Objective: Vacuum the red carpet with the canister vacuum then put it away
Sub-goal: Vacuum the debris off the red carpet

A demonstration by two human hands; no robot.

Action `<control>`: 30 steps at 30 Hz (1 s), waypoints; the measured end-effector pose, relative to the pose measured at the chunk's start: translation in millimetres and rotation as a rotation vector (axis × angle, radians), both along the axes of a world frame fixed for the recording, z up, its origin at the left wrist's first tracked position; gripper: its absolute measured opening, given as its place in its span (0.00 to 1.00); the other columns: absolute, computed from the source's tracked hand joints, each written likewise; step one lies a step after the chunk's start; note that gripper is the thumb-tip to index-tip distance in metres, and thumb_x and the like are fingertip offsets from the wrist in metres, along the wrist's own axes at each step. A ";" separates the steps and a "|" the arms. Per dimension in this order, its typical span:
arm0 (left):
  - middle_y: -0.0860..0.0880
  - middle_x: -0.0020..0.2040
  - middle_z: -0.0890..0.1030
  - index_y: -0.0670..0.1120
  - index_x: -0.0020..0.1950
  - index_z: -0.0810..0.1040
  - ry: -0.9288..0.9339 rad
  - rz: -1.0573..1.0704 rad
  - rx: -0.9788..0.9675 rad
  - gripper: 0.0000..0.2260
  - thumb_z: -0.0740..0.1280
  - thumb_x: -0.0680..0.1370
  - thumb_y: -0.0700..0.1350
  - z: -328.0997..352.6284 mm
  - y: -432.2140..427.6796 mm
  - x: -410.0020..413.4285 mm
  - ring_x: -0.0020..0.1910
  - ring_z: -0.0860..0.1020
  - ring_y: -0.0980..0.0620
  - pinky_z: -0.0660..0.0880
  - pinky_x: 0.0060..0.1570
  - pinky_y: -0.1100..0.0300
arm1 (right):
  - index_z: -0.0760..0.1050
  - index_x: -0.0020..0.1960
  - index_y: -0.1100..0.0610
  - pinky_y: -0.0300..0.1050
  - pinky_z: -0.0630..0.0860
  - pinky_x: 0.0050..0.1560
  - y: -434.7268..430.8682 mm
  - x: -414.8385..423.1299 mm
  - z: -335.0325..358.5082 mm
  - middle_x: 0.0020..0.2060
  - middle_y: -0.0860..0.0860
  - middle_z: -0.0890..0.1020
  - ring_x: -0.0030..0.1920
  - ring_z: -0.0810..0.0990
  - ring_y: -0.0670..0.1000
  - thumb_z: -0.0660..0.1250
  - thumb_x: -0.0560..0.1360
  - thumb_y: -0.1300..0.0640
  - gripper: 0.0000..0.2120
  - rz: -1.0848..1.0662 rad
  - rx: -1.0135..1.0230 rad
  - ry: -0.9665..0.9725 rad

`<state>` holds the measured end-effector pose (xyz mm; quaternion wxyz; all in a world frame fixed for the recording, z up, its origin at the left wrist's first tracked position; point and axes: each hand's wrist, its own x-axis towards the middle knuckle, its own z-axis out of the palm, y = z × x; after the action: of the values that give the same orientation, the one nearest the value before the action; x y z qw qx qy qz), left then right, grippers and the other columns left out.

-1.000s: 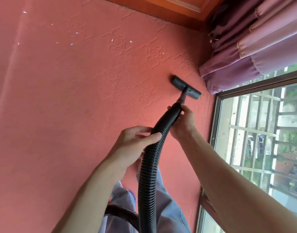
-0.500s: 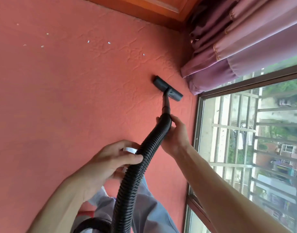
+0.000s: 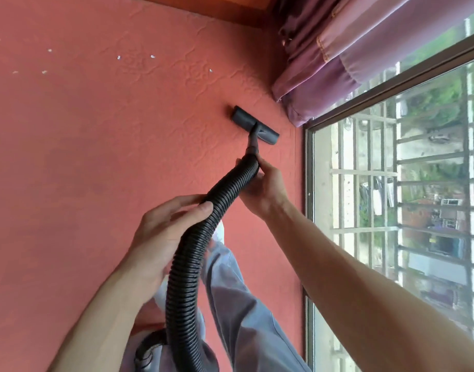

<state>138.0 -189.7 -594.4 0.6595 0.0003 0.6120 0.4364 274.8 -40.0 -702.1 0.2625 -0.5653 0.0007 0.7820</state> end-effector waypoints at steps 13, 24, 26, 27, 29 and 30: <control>0.36 0.42 0.84 0.47 0.53 0.86 0.048 -0.308 0.057 0.14 0.75 0.69 0.47 25.2 -14.1 -17.1 0.33 0.81 0.43 0.80 0.32 0.56 | 0.74 0.48 0.64 0.55 0.72 0.64 -67.6 39.2 29.6 0.40 0.58 0.79 0.45 0.80 0.56 0.63 0.80 0.55 0.11 -0.409 -0.065 0.116; 0.36 0.47 0.84 0.50 0.53 0.87 0.078 -0.441 0.074 0.12 0.76 0.70 0.46 11.8 27.7 -4.8 0.38 0.82 0.44 0.83 0.39 0.51 | 0.73 0.60 0.63 0.55 0.69 0.68 -53.9 65.7 18.1 0.53 0.57 0.78 0.60 0.77 0.54 0.65 0.78 0.56 0.13 -0.702 -0.033 0.295; 0.37 0.47 0.84 0.51 0.53 0.87 0.089 -0.467 0.078 0.13 0.76 0.69 0.47 10.7 36.0 -8.3 0.38 0.82 0.44 0.83 0.38 0.53 | 0.73 0.62 0.62 0.56 0.65 0.71 -54.1 64.6 16.0 0.57 0.56 0.77 0.67 0.74 0.54 0.65 0.77 0.57 0.16 -0.741 -0.010 0.335; 0.38 0.47 0.85 0.51 0.53 0.87 0.095 -0.480 0.079 0.13 0.76 0.69 0.47 9.2 40.5 -9.3 0.38 0.83 0.45 0.83 0.38 0.54 | 0.73 0.61 0.63 0.56 0.63 0.72 -53.1 63.5 14.0 0.58 0.56 0.78 0.68 0.74 0.54 0.65 0.75 0.58 0.16 -0.752 0.001 0.340; 0.39 0.46 0.85 0.51 0.54 0.86 0.112 -0.504 0.076 0.14 0.76 0.69 0.46 4.7 49.8 -9.8 0.37 0.83 0.45 0.83 0.38 0.53 | 0.73 0.59 0.63 0.56 0.62 0.73 -49.0 62.8 6.0 0.59 0.56 0.78 0.69 0.73 0.54 0.65 0.75 0.59 0.15 -0.774 0.008 0.340; 0.40 0.46 0.86 0.52 0.54 0.86 0.126 -0.523 0.074 0.14 0.76 0.70 0.46 1.5 54.9 -8.6 0.37 0.83 0.45 0.83 0.40 0.52 | 0.73 0.59 0.63 0.56 0.62 0.73 -46.2 63.3 1.7 0.60 0.56 0.77 0.69 0.72 0.54 0.65 0.75 0.59 0.14 -0.785 0.013 0.340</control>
<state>129.4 -134.8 -592.9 0.7101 0.2097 0.6144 0.2726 338.1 -86.2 -700.4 0.5399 -0.3837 0.2543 0.7047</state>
